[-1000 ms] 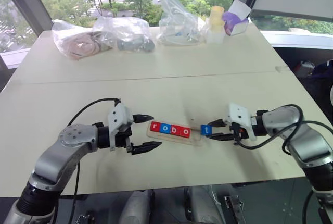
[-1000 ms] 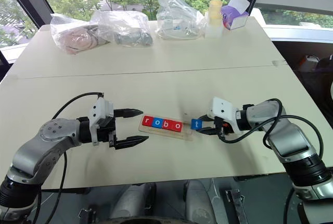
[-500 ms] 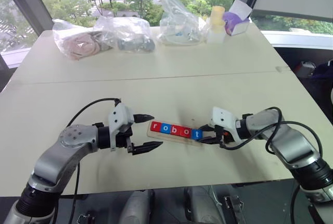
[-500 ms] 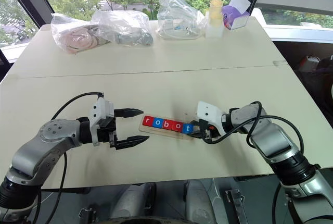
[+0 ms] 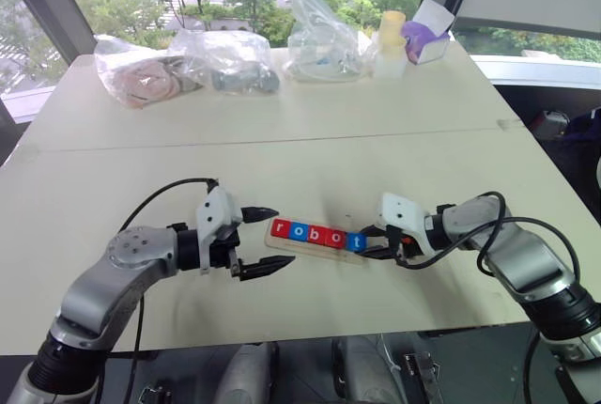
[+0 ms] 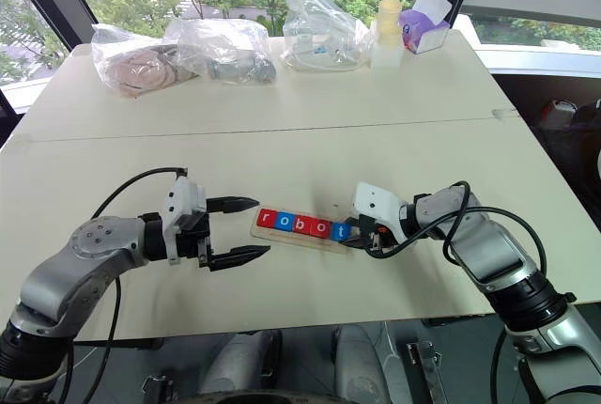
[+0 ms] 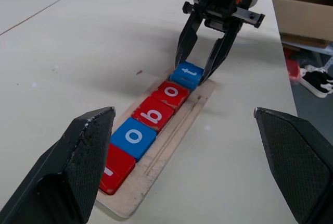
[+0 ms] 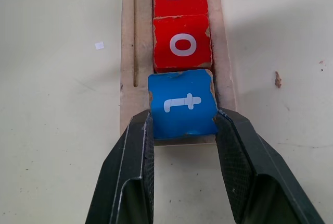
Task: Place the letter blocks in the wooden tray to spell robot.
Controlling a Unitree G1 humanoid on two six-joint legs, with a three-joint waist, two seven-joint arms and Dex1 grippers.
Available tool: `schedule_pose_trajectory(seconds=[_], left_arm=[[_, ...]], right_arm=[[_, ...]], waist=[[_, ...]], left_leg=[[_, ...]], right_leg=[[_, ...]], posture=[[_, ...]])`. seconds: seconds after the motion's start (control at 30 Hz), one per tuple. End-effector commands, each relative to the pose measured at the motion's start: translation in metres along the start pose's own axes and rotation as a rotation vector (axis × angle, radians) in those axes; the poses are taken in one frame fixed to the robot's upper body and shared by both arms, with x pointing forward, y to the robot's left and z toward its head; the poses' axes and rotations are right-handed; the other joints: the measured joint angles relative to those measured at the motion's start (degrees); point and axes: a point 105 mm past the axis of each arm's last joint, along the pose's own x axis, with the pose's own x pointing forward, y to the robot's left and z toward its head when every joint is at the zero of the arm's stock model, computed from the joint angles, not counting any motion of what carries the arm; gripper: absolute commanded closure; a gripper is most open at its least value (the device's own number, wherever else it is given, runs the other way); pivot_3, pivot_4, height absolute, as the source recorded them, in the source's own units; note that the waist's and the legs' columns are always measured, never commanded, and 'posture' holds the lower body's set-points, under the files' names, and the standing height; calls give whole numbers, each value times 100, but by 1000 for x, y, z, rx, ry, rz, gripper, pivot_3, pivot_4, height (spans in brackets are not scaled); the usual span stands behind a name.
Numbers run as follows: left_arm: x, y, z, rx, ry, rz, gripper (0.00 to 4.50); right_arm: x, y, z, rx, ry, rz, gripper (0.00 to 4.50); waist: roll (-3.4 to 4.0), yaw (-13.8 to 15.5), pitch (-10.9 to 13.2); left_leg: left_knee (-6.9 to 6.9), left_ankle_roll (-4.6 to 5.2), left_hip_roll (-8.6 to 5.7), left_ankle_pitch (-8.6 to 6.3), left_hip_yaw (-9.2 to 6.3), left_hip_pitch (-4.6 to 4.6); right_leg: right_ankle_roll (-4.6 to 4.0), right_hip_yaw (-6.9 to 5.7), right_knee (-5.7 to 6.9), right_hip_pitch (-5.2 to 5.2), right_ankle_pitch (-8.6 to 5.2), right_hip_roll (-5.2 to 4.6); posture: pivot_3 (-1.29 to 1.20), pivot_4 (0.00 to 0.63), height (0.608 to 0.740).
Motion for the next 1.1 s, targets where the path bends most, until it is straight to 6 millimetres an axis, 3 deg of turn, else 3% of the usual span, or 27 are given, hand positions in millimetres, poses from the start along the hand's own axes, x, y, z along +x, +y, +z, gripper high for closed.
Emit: schedule_pose_trajectory(seconds=[0.03,0.07,0.23,0.43,0.6,1.1], left_arm=[[-2,-2,11,40,-24,2,0],[-2,-2,11,40,-24,2,0],[-2,-2,11,38,-26,2,0],[-2,-2,11,37,-27,1,0],[-1,-2,11,36,-27,-5,0],[-1,-2,10,37,-24,-6,0]], right_arm=[[-1,-3,13,-34,-31,-11,3395],[-1,-4,13,-29,-34,-15,2368],[-3,-8,17,-28,-45,-35,34],[-24,-20,19,8,-49,-84,34],[-35,-35,5,16,-4,-153,34],[-15,-38,-3,15,-8,-160,34]], waist=[[0,-1,0],[0,-1,0],[0,1,0],[0,6,0],[0,3,0],[0,-2,0]], left_leg=[[0,0,0,0,0,0],[0,0,0,0,0,0],[0,0,0,0,0,0],[0,0,0,0,0,0],[0,0,0,0,1,0],[1,0,-1,0,2,-1]], right_leg=[[0,0,0,0,0,0],[0,0,0,0,0,0],[0,0,0,0,0,0],[0,0,0,0,0,0],[-1,0,0,0,0,0],[1,1,0,0,1,0]], posture=[[0,150,740],[0,150,740],[0,150,740],[0,150,740],[0,150,740],[0,150,740]])
